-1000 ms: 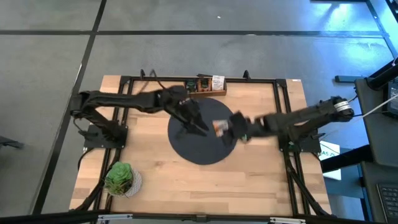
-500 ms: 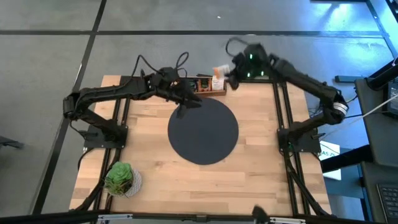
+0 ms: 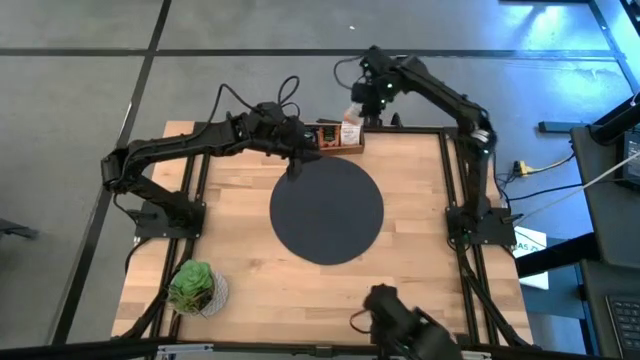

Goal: Pick & Place Tea
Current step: Put the white tea bag into the right section of the wooden organizer

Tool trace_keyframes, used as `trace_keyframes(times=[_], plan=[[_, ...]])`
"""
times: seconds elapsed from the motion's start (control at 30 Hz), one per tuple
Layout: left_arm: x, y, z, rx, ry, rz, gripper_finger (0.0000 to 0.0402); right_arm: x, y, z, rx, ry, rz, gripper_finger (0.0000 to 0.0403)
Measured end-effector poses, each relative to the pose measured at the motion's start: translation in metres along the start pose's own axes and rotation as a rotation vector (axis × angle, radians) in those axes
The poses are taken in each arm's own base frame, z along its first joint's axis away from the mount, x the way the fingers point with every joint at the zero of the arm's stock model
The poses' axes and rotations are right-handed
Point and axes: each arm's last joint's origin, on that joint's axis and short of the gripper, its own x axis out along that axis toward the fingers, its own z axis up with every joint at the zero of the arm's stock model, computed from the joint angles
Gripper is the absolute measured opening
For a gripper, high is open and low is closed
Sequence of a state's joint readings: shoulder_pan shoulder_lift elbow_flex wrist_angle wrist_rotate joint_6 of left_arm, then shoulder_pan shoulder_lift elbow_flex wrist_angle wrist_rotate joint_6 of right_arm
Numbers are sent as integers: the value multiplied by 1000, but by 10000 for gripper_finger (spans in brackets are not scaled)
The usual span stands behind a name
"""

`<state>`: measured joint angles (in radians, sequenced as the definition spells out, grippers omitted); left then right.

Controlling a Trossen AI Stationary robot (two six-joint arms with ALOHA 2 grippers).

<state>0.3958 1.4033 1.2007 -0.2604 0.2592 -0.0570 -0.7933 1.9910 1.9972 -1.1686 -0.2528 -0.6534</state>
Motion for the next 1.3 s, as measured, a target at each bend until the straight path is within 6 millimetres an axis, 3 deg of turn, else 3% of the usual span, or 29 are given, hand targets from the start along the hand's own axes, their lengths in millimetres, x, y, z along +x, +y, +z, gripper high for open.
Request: trace_keyframes(times=[0.2, 0.4, 0.83, 1.3], plan=[[0, 2, -4, -10, 39, 59, 127, 46, -8, -3, -127, 169, 27, 4], [0, 4, -6, -9, 53, 135, 127, 74, -7, -5, -153, 299, -4, 5], [0, 4, -6, -2, 59, 138, 127, 97, 14, 11, -303, 350, -30, 5], [2, -2, -7, -2, 63, 119, 127, 130, 14, 2, -296, 447, 2, 5]])
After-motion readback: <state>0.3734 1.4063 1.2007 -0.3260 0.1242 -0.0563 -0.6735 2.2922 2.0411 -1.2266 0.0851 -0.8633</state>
